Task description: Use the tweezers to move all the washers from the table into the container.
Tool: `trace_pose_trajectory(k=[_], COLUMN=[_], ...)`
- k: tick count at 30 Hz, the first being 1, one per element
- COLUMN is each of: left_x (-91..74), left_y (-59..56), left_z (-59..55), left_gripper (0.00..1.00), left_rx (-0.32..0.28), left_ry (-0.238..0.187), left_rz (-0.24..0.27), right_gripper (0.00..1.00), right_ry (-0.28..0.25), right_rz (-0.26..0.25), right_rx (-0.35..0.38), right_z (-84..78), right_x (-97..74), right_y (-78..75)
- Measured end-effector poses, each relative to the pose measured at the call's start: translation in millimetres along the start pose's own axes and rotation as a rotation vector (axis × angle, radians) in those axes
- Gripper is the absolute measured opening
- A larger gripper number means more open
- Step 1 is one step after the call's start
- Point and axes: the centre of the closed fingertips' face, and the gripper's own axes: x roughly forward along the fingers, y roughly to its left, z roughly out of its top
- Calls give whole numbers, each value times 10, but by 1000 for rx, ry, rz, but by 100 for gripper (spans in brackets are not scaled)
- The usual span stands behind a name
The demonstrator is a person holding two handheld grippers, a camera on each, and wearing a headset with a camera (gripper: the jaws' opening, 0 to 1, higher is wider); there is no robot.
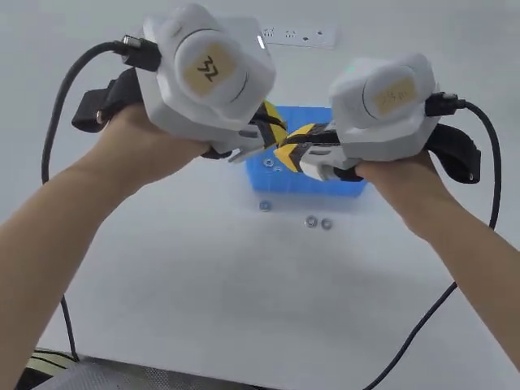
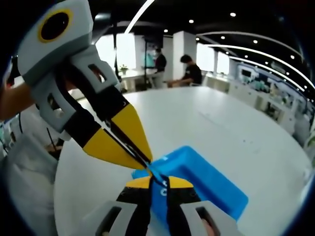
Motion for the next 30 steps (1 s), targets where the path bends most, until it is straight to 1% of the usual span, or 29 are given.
trace_pose_trajectory(k=[4,7,13,14,16,18,20,23,26,29,30], left_x=[-138,-195,-367,-402,-426,-487,-506,-516,-501,-449,-439], left_y=[-49,-66,-165,-197,-231,-291,-337,-437,-496,-512,-514], left_z=[67,61,120,141,141,121,88,5,-72,-157,-169], left_gripper=[0,0,0,0,0,0,0,0,0,0,0], left_rx=[8,14,13,11,8,0,-5,-7,-29,-51,-56], left_ry=[-12,-12,-22,-25,-27,-28,-23,-3,10,18,19], left_rz=[14,20,43,50,54,54,48,32,22,18,17], right_gripper=[8,9,9,9,9,9,9,10,10,11,11], right_ry=[-32,-47,-77,-88,-96,-102,-103,-101,-93,-75,-71], right_rz=[0,-6,-7,-6,-2,5,23,57,77,86,90], right_rx=[22,16,27,31,40,45,58,96,118,121,122], right_z=[63,93,167,182,186,174,142,51,-25,-83,-97], right_x=[-87,-159,-269,-287,-308,-323,-313,-264,-210,-162,-147], right_y=[41,132,292,327,377,450,522,621,666,673,676])
